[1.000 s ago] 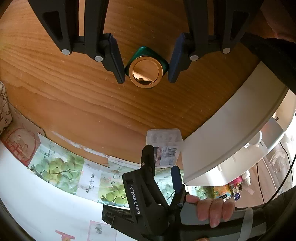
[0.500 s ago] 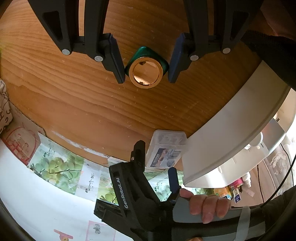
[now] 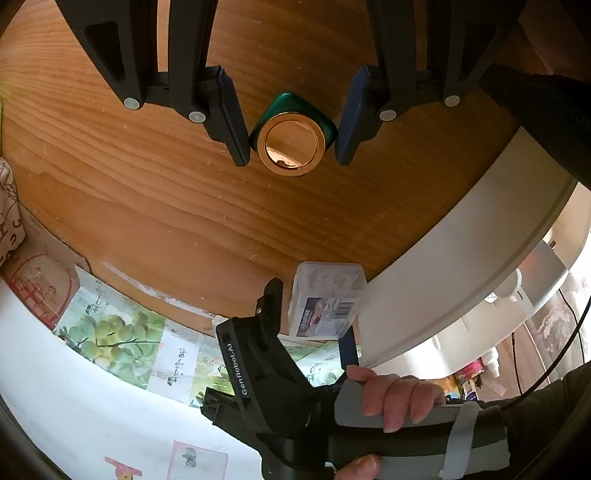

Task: Organize rigid objects
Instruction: 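Grasp the clear box with the left gripper while the right grasps the gold-lidded jar, then lift and carry the clear box and green jar with both grippers over the tray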

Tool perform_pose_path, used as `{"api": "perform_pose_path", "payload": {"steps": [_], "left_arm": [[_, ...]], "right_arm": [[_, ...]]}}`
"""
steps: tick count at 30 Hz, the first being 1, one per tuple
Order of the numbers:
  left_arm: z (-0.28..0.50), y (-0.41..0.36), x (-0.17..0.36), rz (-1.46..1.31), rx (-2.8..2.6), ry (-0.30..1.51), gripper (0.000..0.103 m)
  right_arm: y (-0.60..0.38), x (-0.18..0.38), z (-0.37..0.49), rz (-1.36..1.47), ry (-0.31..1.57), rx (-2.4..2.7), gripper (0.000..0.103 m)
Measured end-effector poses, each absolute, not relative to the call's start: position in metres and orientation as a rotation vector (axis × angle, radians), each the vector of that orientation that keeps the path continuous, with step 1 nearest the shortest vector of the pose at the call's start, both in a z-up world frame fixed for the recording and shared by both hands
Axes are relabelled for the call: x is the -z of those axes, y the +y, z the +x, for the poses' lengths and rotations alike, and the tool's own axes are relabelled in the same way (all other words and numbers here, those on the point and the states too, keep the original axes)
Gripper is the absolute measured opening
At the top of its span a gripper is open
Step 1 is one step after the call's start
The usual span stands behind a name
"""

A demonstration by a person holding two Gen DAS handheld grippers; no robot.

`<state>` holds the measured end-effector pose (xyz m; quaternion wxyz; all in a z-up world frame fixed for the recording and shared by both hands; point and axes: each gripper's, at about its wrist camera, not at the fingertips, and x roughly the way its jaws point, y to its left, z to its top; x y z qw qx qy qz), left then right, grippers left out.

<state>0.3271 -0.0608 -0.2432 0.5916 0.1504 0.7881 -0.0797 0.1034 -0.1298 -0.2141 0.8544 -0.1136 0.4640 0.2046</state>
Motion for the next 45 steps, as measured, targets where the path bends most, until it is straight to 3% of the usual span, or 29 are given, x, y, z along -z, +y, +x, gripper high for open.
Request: {"api": "perform_pose_path", "payload": {"steps": [4, 14, 30, 45], "left_arm": [[0.329, -0.057, 0.245, 0.309, 0.176, 1.861, 0.089], [0.332, -0.038, 0.240, 0.215, 0.145, 1.877, 0.080], [0.329, -0.020, 0.202, 0.069, 0.188, 1.777, 0.075], [0.289, -0.008, 0.106, -0.034, 0.273, 1.584, 0.073]], "right_arm": [[-0.130, 0.214, 0.104, -0.235, 0.978, -0.431, 0.048], [-0.129, 0.213, 0.100, -0.239, 0.993, -0.458, 0.048], [-0.136, 0.197, 0.072, -0.251, 0.975, -0.482, 0.048], [-0.162, 0.171, 0.040, -0.285, 0.914, -0.484, 0.048]]}}
